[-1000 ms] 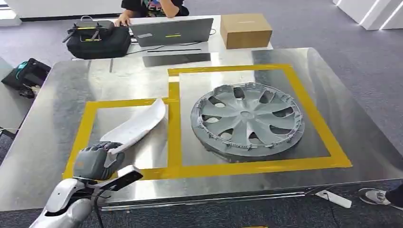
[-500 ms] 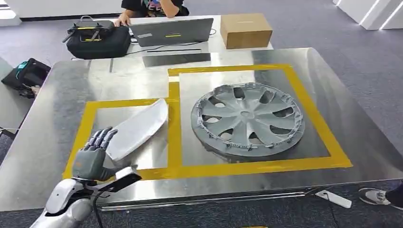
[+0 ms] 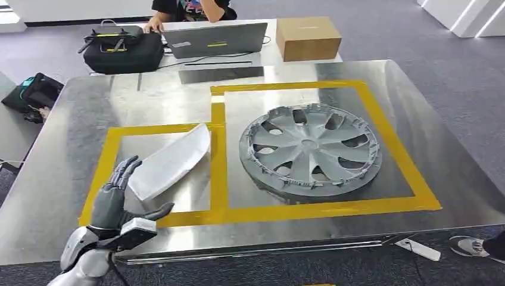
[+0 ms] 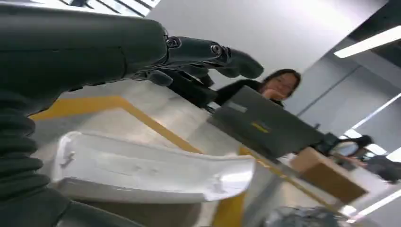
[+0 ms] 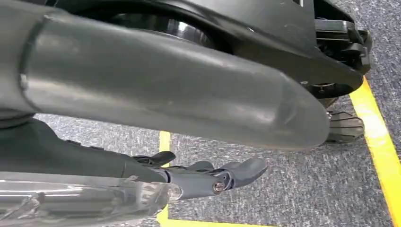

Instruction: Take the parts from the cabinet and place them on the table.

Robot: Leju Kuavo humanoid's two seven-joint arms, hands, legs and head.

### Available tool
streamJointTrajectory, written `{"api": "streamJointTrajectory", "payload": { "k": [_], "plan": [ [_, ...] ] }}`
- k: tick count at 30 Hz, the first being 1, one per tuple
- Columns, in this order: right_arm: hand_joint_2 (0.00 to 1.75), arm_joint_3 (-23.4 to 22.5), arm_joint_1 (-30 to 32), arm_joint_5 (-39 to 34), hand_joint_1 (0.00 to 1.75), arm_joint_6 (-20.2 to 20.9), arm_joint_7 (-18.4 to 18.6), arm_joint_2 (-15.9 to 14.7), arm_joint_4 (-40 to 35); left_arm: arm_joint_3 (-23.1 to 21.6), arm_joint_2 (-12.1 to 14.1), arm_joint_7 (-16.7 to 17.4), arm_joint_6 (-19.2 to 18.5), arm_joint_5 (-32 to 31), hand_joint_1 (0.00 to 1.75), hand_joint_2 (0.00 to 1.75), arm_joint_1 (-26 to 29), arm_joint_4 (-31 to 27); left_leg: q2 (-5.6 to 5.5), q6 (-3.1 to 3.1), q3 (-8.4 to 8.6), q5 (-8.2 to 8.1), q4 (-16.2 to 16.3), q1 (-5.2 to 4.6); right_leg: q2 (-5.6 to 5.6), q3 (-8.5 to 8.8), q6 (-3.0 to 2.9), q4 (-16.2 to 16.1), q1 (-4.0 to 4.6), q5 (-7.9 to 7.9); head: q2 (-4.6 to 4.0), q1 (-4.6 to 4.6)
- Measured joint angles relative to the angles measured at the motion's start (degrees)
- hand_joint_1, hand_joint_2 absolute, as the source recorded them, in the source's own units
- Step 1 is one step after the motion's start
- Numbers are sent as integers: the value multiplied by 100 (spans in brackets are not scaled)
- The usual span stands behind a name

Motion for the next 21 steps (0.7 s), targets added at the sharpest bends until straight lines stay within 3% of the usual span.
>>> {"api": "streamJointTrajectory", "payload": {
  "k": [5,10,12,15,21],
  "plan": [
    [0,0,2,26,0,20,-17,0,0,57,-81,-701,-1066,1149,0,0,245,-701,0,2,0,-1,0,0,-2,0,0,-1,-1,0,0,0],
    [0,0,1,37,0,31,-22,0,0,72,-74,-747,-1265,1501,0,0,380,-1413,0,2,0,-1,0,0,-3,1,0,-1,-1,0,0,0],
    [0,0,0,35,0,31,-28,0,0,77,-70,-755,-1499,1836,0,0,416,-1691,0,2,0,-1,0,0,-3,2,0,-1,-1,0,0,0],
    [0,0,1,31,0,28,-35,0,0,197,-92,-760,-2188,2408,0,0,473,-2091,0,2,1,-1,0,0,-3,2,0,-1,-1,0,0,0],
    [0,0,3,15,0,24,-35,0,0,509,-181,-760,-2523,2508,0,0,579,-2512,0,2,1,-1,0,0,-4,3,0,-1,-1,0,0,2]
  ]
}}
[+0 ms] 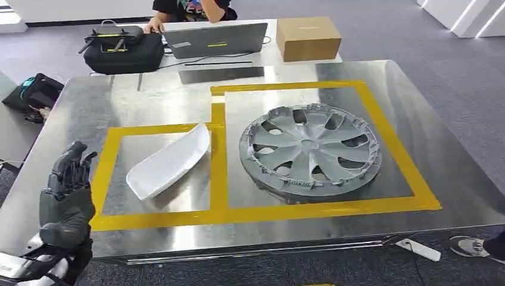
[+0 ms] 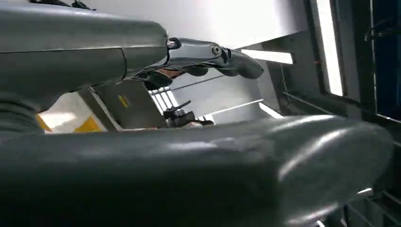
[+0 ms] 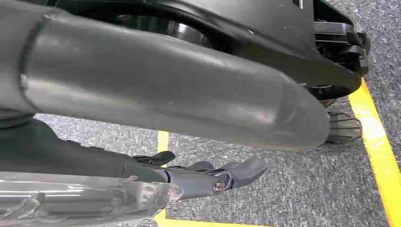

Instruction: Take the parts from the cabinet and place them on the table.

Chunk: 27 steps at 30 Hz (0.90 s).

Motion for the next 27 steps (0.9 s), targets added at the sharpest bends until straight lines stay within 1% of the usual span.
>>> {"api": "streamJointTrajectory", "payload": {
  "k": [1,2,5,8,11,12,13,14,15,16,17,18,19,20,21,22,23,24,25,27],
  "plan": [
    [0,0,-1,-7,0,-5,0,0,0,97,-24,0,-62,0,0,0,20,-33,0,0,0,0,0,0,0,1,0,0,0,0,0,-2],
    [0,0,0,-15,0,-5,-2,0,0,214,-55,0,-129,4,0,0,39,-64,0,3,0,-2,13,-9,0,2,13,-8,-11,9,0,0],
    [0,0,0,-31,0,-9,-2,0,0,479,-131,0,-223,7,0,0,82,-116,0,12,-1,-2,17,-22,0,2,26,-8,-24,14,0,-2],
    [0,0,0,-33,0,-9,-6,0,0,624,-175,0,-236,9,0,0,104,-125,0,53,-5,0,28,-46,0,4,53,-9,-51,25,0,-4],
    [0,0,1,-33,0,-9,-6,0,0,704,-201,0,-236,7,0,0,116,-142,0,109,-19,12,44,-83,1,7,108,-27,-89,55,0,-4],
    [0,0,1,-33,0,-9,-6,0,0,728,-216,0,-236,0,0,0,121,-153,0,135,-23,47,50,-95,1,16,142,-54,-101,101,0,-6],
    [0,0,2,-35,0,-9,-6,0,0,741,-232,0,-239,0,0,0,122,-168,2,172,-33,109,6,-84,8,28,186,-87,-93,138,0,-7],
    [0,-2,0,-35,0,-13,-9,-2,0,748,-254,0,-256,0,0,0,118,-175,37,198,-2,185,-78,-16,2,-61,199,-59,-77,63,0,-11],
    [0,0,-3,-37,0,-13,-9,-2,0,763,-280,0,-286,0,0,0,127,-175,34,222,-17,213,-99,-7,-21,-133,219,142,-49,-141,0,41],
    [0,0,-1,-39,0,-13,-9,-2,0,779,-291,0,-293,-20,0,0,141,-173,40,233,-39,220,-98,2,-34,-281,237,531,-58,-364,0,57],
    [0,-2,4,-44,0,-13,-6,-2,0,796,-299,0,-269,-107,0,0,162,-171,52,233,-44,221,-96,2,-52,-463,250,1031,-71,-588,0,50],
    [0,-2,9,-46,0,-13,-6,-2,0,805,-313,0,-232,-162,0,0,165,-169,64,229,-50,224,-92,1,-57,-621,258,1451,-73,-748,0,50],
    [0,-2,13,-46,0,-9,-6,-2,0,807,-328,2,-177,-210,0,0,168,-164,67,226,-52,226,-88,2,-58,-692,266,1680,-73,-784,0,53],
    [0,-2,15,-48,0,-2,-4,-2,0,805,-337,2,-130,-253,0,0,176,-162,68,224,-47,226,-86,3,-59,-615,270,1599,-75,-666,0,55],
    [0,-2,14,-46,0,4,11,-2,0,805,-346,0,-88,-260,0,0,180,-162,68,218,-41,225,-84,4,-61,-411,264,1251,-78,-445,0,53],
    [0,-2,12,-37,0,13,31,-4,0,807,-348,2,-46,-260,0,0,183,-162,65,204,-29,216,-78,9,-63,-127,258,738,-82,-201,0,50],
    [0,-2,10,-20,0,15,63,-9,0,807,-348,2,0,-280,0,0,188,-162,61,170,-22,194,-55,19,-62,173,253,180,-84,-27,0,53],
    [0,0,-1,-13,0,15,81,-11,2,811,-346,2,30,-295,0,0,200,-162,61,138,-70,180,-48,-5,-46,312,240,31,-66,-202,0,53],
    [0,0,-8,-11,0,15,94,-13,2,811,-346,2,43,-293,0,0,207,-162,51,109,-107,177,-4,-12,-32,346,208,-13,-56,-152,0,59],
    [0,0,-5,-17,0,-2,44,-24,0,814,-346,2,54,-284,0,0,224,-162,47,58,-133,194,22,-10,-34,305,99,-29,-41,-222,0,44]
  ]
}}
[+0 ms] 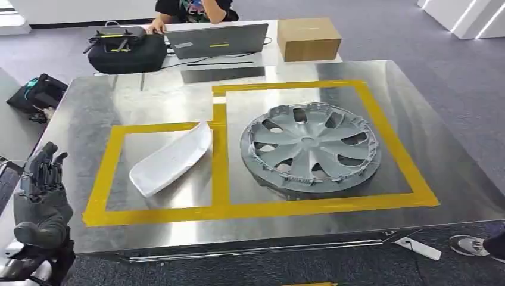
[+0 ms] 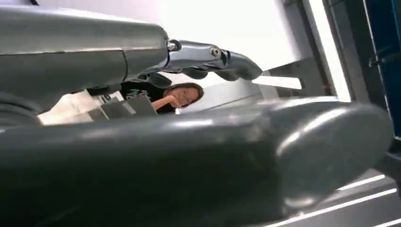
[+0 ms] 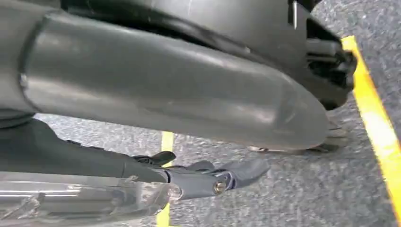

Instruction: Take the parts from the cabinet and place them on the table.

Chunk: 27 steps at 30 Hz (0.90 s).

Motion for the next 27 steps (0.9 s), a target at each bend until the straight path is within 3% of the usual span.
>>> {"api": "streamJointTrajectory", "payload": {
  "k": [1,2,3,5,6,7,8,9,11,12,13,15,17,18,19,21,22,23,24,26,27],
  "plan": [
    [0,-2,1,-2,0,-13,-46,-2,0,2,-2,0,-2,26,0,0,8,0,0,-30,-13,3,3,0,-2,-23,-40,-7,-5,16,0,-2],
    [0,-2,-2,-9,0,-22,-81,-4,0,2,-2,-2,-13,44,0,0,11,0,1,-71,-38,-73,45,11,-12,-24,-92,-55,-39,46,0,11],
    [0,-2,-10,-15,0,-28,-107,-11,-2,4,0,0,-20,61,0,0,7,0,10,-106,-92,-230,181,12,-14,-39,-128,-62,-37,68,0,-33],
    [0,-2,-23,-17,0,-31,-113,-17,-2,7,0,0,-37,70,0,0,6,0,10,-156,-473,-770,1050,31,-27,-118,-177,-60,-33,111,0,-46],
    [0,-2,-21,-20,0,-31,-113,-20,-2,7,-2,-2,-42,70,0,0,9,0,9,-171,-664,-955,1484,37,-35,-157,-178,-59,-31,137,0,-41],
    [0,-2,-18,-20,0,-37,-113,-28,-2,7,-2,0,-44,70,0,0,6,4,10,-180,-787,-1025,1777,42,-43,-199,-173,-58,-31,168,0,-44],
    [0,-2,-17,-31,0,-48,-124,-37,-2,7,-2,-2,-54,87,0,0,2,11,10,-182,-779,-934,1784,49,-46,-234,-167,-57,-32,198,0,-44],
    [0,-2,-19,-37,0,-55,-150,-44,-2,7,-2,0,-68,111,0,0,-9,20,10,-182,-663,-731,1574,56,-46,-269,-151,-57,-35,233,0,-44],
    [0,-2,-29,-48,0,-87,-199,-46,-2,7,-2,0,-85,116,0,0,-67,44,12,-181,-158,-199,614,87,-42,-332,-108,-56,-48,309,0,-44],
    [0,-2,-35,-50,0,-94,-199,-55,-4,7,-2,0,-85,103,0,0,-101,55,13,-197,89,-129,170,107,-36,-359,-64,-54,-35,348,0,-46],
    [0,-2,-40,-50,0,-105,-199,-61,-4,7,-4,0,-74,72,0,0,-135,61,-17,-179,148,-147,-9,72,-32,-405,-31,-39,-17,392,0,-52],
    [0,-2,-36,-61,0,-111,-203,-66,-4,7,-2,0,-26,44,0,0,-145,72,-26,-119,37,-101,38,59,-32,-419,16,-79,-14,508,0,-55],
    [0,-7,-6,-72,0,-127,-192,-70,-4,7,-2,0,-17,46,0,0,-158,92,-4,1,-40,6,24,69,-30,-450,91,-121,-41,580,0,-52],
    [0,-7,-5,-76,0,-131,-190,-72,-4,9,2,-2,-15,46,0,0,-171,101,12,53,-96,58,27,72,-39,-530,116,-21,-45,359,0,-35],
    [0,-9,1,-76,0,-129,-181,-77,-2,15,0,0,-11,46,0,0,-170,107,17,96,-149,109,28,72,-39,-608,130,248,-39,32,0,-31],
    [0,-9,-7,-85,0,-131,-179,-79,-4,17,-7,0,-9,46,0,0,-172,118,20,117,-287,215,36,52,-39,-818,151,1146,-36,-597,0,-22],
    [0,-9,-10,-87,0,-131,-177,-81,-4,17,-7,0,-4,46,0,0,-173,136,26,126,-364,270,43,36,-39,-882,148,1532,-35,-739,0,-26],
    [0,-9,-10,-92,0,-131,-150,-85,-4,17,-7,0,2,46,0,0,-172,153,29,130,-435,320,49,21,-39,-848,137,1688,-32,-691,0,-28],
    [0,-11,-6,-96,0,-133,-113,-85,-4,17,-7,0,18,46,0,0,-171,164,29,131,-496,370,51,5,-39,-682,112,1595,-24,-523,0,-26],
    [0,-15,-6,-105,0,-144,-94,-92,-4,17,0,0,37,44,0,0,-169,177,22,124,-604,455,51,-22,-36,-117,27,858,17,-160,0,-26],
    [0,-17,-17,-109,0,-151,-92,-98,-4,17,0,0,37,42,0,0,-169,179,18,113,-640,501,55,-20,-23,252,-37,332,54,-122,0,-31]
  ]
}}
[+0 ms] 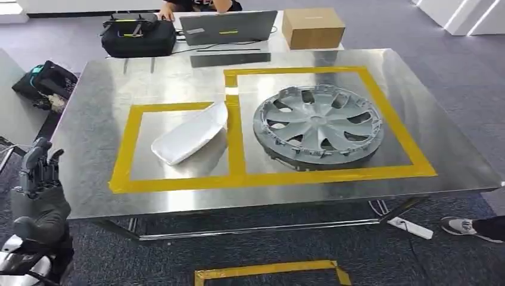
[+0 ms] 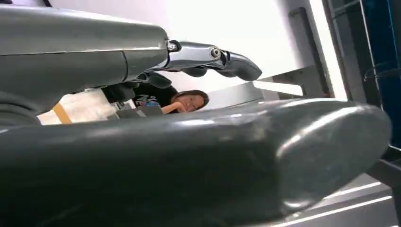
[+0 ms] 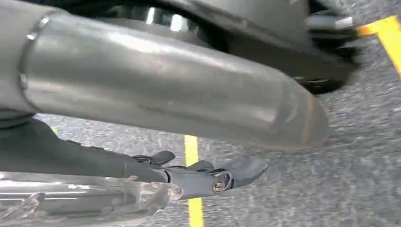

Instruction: Take the parts from the cabinet and place them on the table.

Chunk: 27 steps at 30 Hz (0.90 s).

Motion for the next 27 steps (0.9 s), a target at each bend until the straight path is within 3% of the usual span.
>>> {"api": "streamJointTrajectory", "payload": {
  "k": [1,2,5,6,7,9,10,11,12,13,15,16,17,19,21,22,24,25,26,27],
  "plan": [
    [0,0,-17,0,0,-11,-2,-9,-2,2,0,0,0,0,0,0,3,0,3,-26,-43,31,3,-32,-11,331,-52,-450,21,-172,0,4],
    [0,-2,-33,-4,0,-26,0,-9,-2,2,0,0,2,-2,0,0,1,2,12,-55,-63,85,12,-24,-7,424,-29,-683,18,-220,0,-7],
    [0,-2,-15,-13,0,-70,-4,-9,-2,0,2,0,15,-20,0,0,16,11,8,-148,-107,215,-13,-24,-7,274,-73,-705,18,-105,0,-4],
    [0,-4,-15,-20,0,-83,-7,-9,-2,0,5,0,33,-20,0,0,23,13,-4,-184,-160,61,40,-9,-41,293,-95,-723,-18,-51,0,11],
    [0,-4,-16,-37,0,-99,-13,-11,-2,-7,11,0,37,-24,0,0,21,17,2,-232,-229,-214,248,-3,-37,234,-128,-724,-18,-22,0,-7],
    [0,-7,-26,-63,0,-114,-35,-9,-2,-9,33,-2,44,-26,0,0,25,33,2,-294,-498,-845,1133,36,-48,92,-162,-692,-18,85,0,-11],
    [0,-13,-23,-94,0,-134,-48,-9,-2,-9,33,0,50,-24,0,0,25,39,3,-311,-616,-1028,1563,42,-55,14,-160,-685,-18,133,0,-24],
    [0,-31,-22,-118,0,-162,-68,-9,-2,-9,33,0,57,-13,0,0,28,46,3,-323,-647,-1020,1798,54,-63,-63,-155,-667,-20,181,0,-24],
    [0,-68,-22,-158,0,-201,-109,-9,-2,-7,37,0,63,2,0,0,33,55,3,-331,-562,-857,1778,66,-70,-138,-144,-648,-25,223,0,-33],
    [0,-87,-23,-168,0,-216,-131,-9,-2,-7,37,0,66,4,0,0,33,59,3,-335,-391,-625,1562,76,-71,-205,-118,-622,-30,252,0,-28],
    [0,-94,-26,-142,0,-315,-192,-9,-2,-7,37,0,66,9,0,0,33,59,5,-345,206,-272,644,96,-67,-299,-77,-584,-51,295,0,-33],
    [0,-94,-25,-90,0,-411,-242,-11,-7,-9,37,0,68,9,0,0,27,59,1,-353,503,-358,187,95,-69,-348,-34,-573,-34,321,0,-33],
    [0,-94,-28,-55,0,-470,-262,-11,-9,-9,35,0,81,9,0,0,30,57,-13,-284,612,-409,-60,60,-67,-374,0,-558,-31,357,0,-26],
    [0,-92,-32,-22,0,-518,-282,-13,-11,-7,35,0,118,6,0,0,36,59,-14,-240,545,-434,-80,53,-67,-431,69,-555,-36,446,0,-26],
    [0,-92,-21,-9,0,-536,-288,-18,-15,-7,26,0,127,4,0,0,50,59,-8,-123,495,-367,-115,93,-60,-521,127,-533,-46,419,0,-33],
    [0,-92,-12,-7,0,-538,-291,-20,-13,-7,26,0,133,2,0,0,54,59,-3,-78,479,-348,-114,90,-59,-604,161,-346,-44,233,0,-7],
    [0,-92,-9,-2,0,-538,-295,-24,-15,2,28,-2,136,4,0,0,55,59,12,-15,442,-312,-109,83,-58,-958,205,623,-49,-274,0,-2],
    [0,-92,-7,-3,0,-538,-295,-26,-15,2,26,0,136,4,0,0,61,63,18,1,423,-295,-106,75,-57,-1129,215,1082,-48,-450,0,4],
    [0,-92,0,-4,0,-538,-295,-29,-15,2,28,0,136,2,0,0,67,66,20,7,405,-280,-105,68,-57,-1212,216,1349,-48,-528,0,-4],
    [0,-92,7,-2,0,-538,-295,-29,-15,2,26,0,136,2,0,0,73,68,20,8,393,-266,-101,63,-57,-1148,210,1312,-48,-466,0,2]
  ]
}}
